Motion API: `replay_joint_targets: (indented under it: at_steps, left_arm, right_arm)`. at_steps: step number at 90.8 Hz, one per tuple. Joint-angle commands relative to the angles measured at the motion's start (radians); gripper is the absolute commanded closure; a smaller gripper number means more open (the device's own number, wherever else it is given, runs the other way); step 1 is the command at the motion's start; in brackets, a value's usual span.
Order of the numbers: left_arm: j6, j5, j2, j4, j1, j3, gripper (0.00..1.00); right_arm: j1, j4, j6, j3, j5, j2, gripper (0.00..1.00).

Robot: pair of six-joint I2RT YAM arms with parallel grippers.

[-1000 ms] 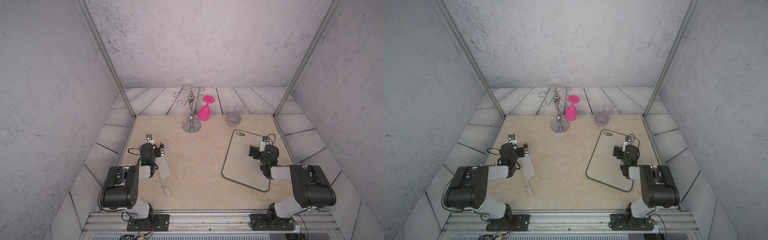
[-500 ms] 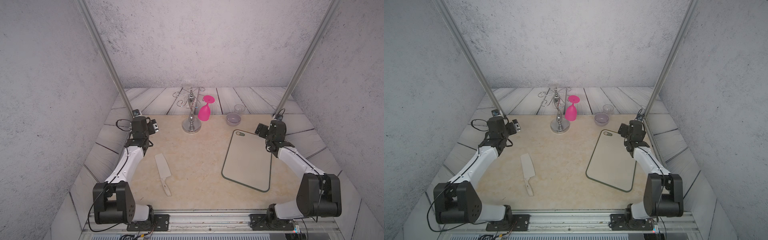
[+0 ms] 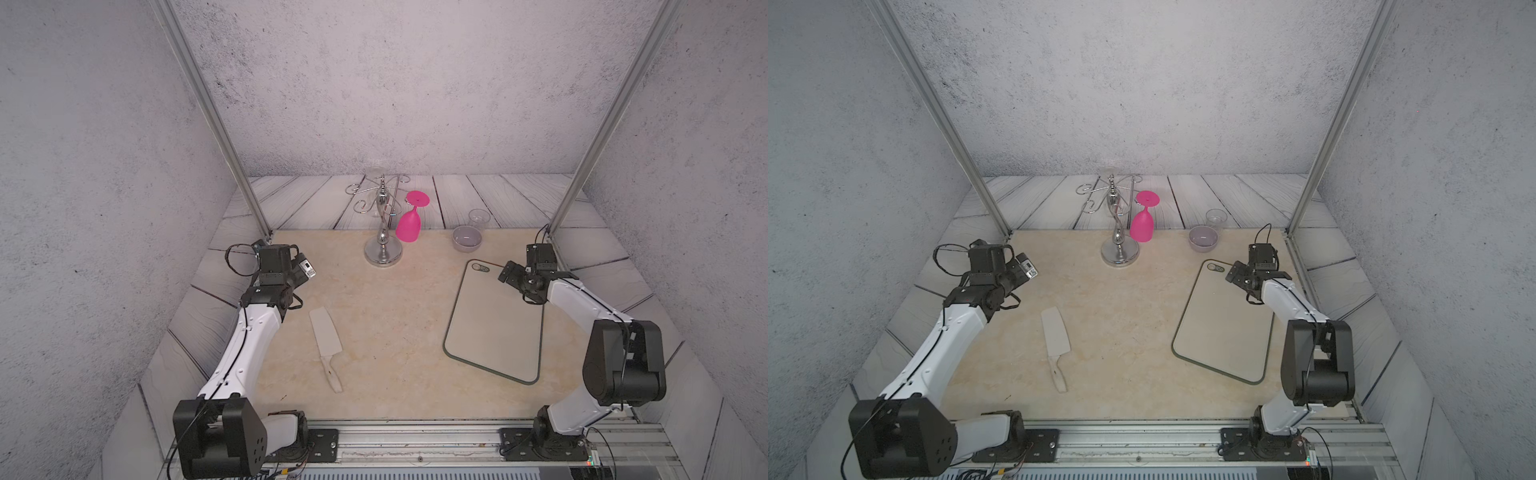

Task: Align the knife with the edge of the cutting board
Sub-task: Adjust the work surface at the center of the board.

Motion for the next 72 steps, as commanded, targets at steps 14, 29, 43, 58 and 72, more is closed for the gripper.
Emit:
replay_joint_targets:
  at_steps: [14, 29, 43, 58, 72]
  left_arm:
    - [-0.024, 0.044, -0.041, -0.063, -0.108, -0.065, 0.0]
    - [-0.012, 0.05, -0.072, -0.094, -0.156, -0.081, 0.0]
    - [-0.009, 0.067, -0.102, -0.103, -0.169, -0.103, 0.0]
    - [-0.008, 0.112, -0.116, -0.104, -0.174, -0.112, 0.0]
    - [-0.002, 0.138, -0.121, -0.107, -0.176, -0.115, 0.0]
  right_arm:
    - [0.138, -0.07, -0.086, 0.165, -0.066, 0.211, 0.01]
    - [0.15, -0.061, -0.092, 0.284, -0.083, 0.342, 0.01]
    - [0.176, -0.126, -0.117, 0.431, -0.123, 0.474, 0.01]
    - [0.236, -0.162, -0.14, 0.495, -0.119, 0.56, 0.01]
    - [0.299, -0.172, -0.15, 0.481, -0.12, 0.577, 0.01]
